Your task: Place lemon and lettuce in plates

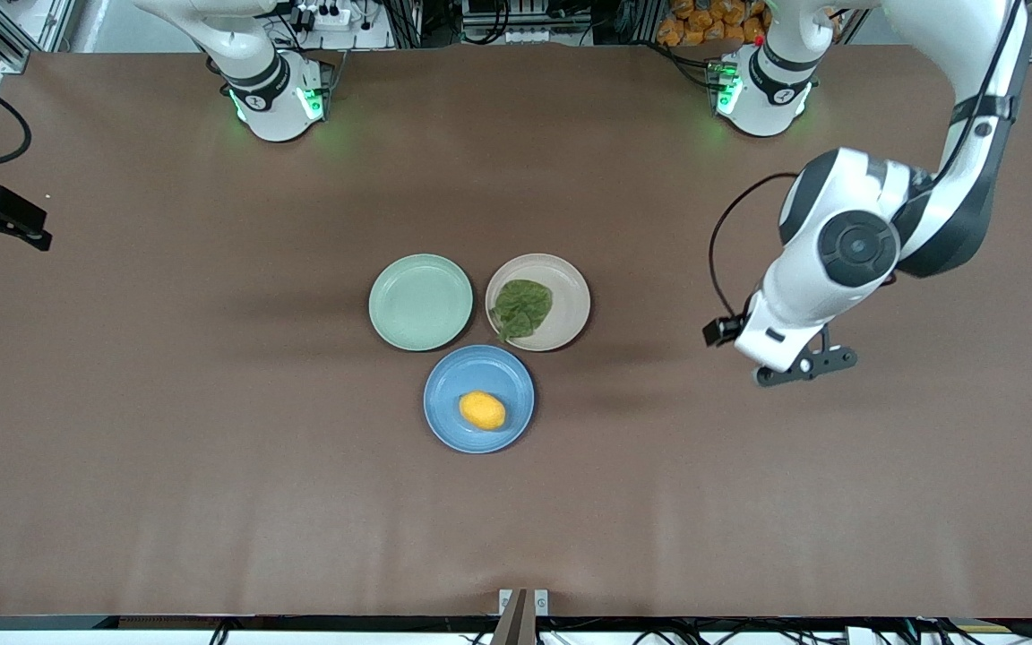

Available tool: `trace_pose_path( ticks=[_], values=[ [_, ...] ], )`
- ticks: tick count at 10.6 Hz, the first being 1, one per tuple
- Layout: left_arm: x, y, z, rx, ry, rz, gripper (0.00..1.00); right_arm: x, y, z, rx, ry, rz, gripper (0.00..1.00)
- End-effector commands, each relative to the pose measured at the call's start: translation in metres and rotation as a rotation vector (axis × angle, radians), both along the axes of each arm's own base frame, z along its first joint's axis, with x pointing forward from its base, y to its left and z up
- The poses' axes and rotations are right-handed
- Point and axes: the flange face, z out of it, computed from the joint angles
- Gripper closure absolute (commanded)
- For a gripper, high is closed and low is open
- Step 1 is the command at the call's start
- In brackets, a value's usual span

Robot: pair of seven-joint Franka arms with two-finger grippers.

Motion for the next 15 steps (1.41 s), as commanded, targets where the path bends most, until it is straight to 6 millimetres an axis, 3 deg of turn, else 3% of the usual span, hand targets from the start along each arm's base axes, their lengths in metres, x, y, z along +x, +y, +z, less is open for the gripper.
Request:
trace_pose_path(
  ticks=[1,3,8,11,15],
  values=[
    [-0.05,0.024,0.007,-0.012,0.031,-0.002,0.0,0.004,-0.002,0.007,0.042,-0.027,-0.024,0.0],
    [-0.065,0.024,0.025,0.007,0.048,-0.006,0.0,0.004,-0.002,0.008,0.049,-0.031,-0.027,0.0],
    [-0.041,0.056,0.122,-0.027,-0.125,0.059,0.0,0.003,0.001,0.01,0.054,-0.03,-0.027,0.0],
    [-0.028,0.062,0.17,-0.048,-0.22,0.005,0.0,0.002,0.003,0.009,0.058,-0.025,-0.024,0.0],
    [-0.038,0.073,0.22,-0.04,-0.183,-0.17,0.0,-0.002,0.006,0.017,0.129,-0.04,-0.025,0.0]
  ],
)
